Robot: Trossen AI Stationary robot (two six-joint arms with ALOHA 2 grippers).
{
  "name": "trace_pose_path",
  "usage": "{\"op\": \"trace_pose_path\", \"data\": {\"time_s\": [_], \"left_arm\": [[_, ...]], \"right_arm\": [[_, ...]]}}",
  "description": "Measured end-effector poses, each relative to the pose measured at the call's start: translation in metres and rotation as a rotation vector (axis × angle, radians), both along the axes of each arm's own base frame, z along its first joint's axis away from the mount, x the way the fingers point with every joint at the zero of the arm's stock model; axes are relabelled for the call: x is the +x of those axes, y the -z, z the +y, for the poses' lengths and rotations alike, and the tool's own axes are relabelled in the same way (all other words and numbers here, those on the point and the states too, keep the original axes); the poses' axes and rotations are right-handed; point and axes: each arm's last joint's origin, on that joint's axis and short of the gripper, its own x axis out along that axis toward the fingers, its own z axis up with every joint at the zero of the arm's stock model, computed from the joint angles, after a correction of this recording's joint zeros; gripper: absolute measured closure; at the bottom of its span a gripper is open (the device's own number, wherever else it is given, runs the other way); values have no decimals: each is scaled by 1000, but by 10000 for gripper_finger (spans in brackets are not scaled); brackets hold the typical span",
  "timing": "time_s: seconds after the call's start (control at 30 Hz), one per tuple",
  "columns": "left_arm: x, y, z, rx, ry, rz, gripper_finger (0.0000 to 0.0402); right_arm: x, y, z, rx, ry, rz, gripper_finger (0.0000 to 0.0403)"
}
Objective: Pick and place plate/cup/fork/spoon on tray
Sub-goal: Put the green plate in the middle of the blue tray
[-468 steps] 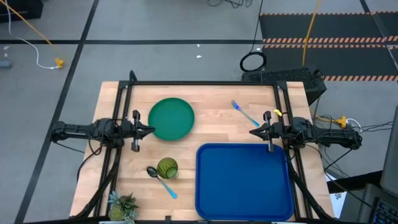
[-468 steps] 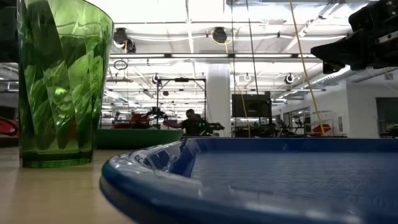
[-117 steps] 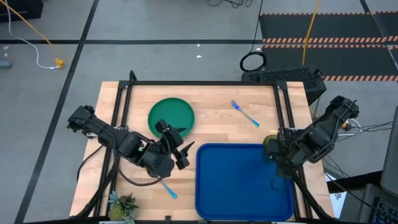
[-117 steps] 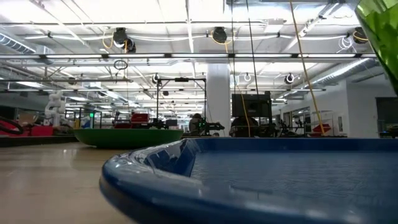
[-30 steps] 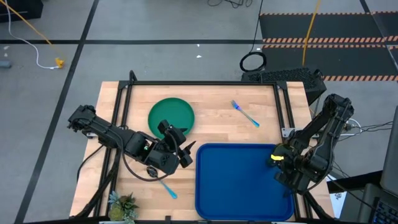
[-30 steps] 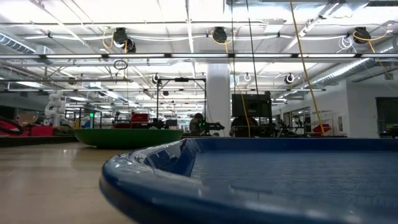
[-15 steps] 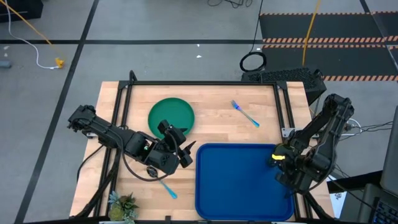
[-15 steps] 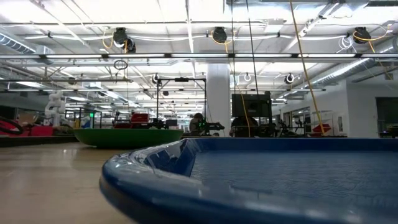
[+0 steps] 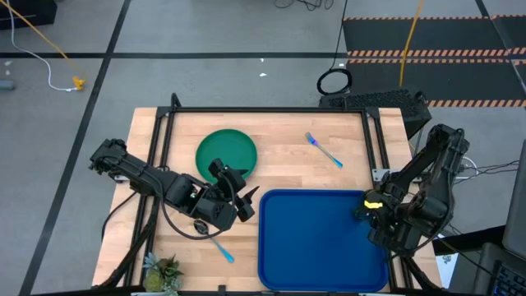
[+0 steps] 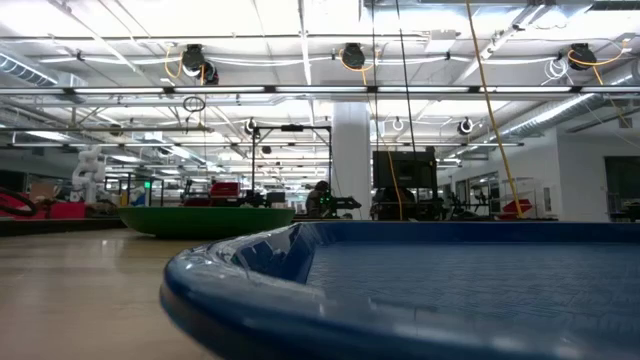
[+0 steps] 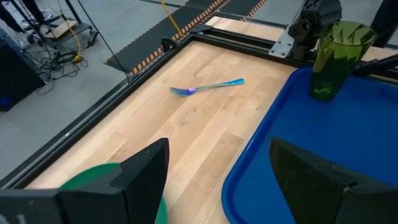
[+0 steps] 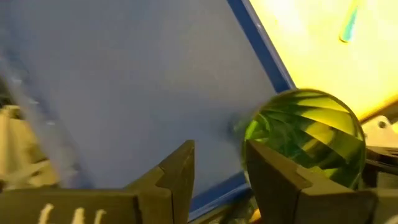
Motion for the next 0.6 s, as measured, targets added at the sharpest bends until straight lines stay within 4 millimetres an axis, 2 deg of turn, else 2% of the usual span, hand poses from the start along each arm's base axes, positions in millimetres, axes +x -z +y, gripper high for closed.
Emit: {"op": "trace_pose_path", "data": {"time_s": [0.1,0.3,0.47,0.6], "left_arm": [[0,1,-1,-31,30,18,124],[0,5,-3,-50,103,75,124],[-1,25,0,-89,128,162,124],[0,48,10,-144,119,244,124]], "right_arm": [[3,-9,1,8,-12,-75,267],[15,-14,13,11,-134,-271,270],[29,-21,31,1,-278,-477,270],[40,-27,45,-51,-400,-615,270]]}}
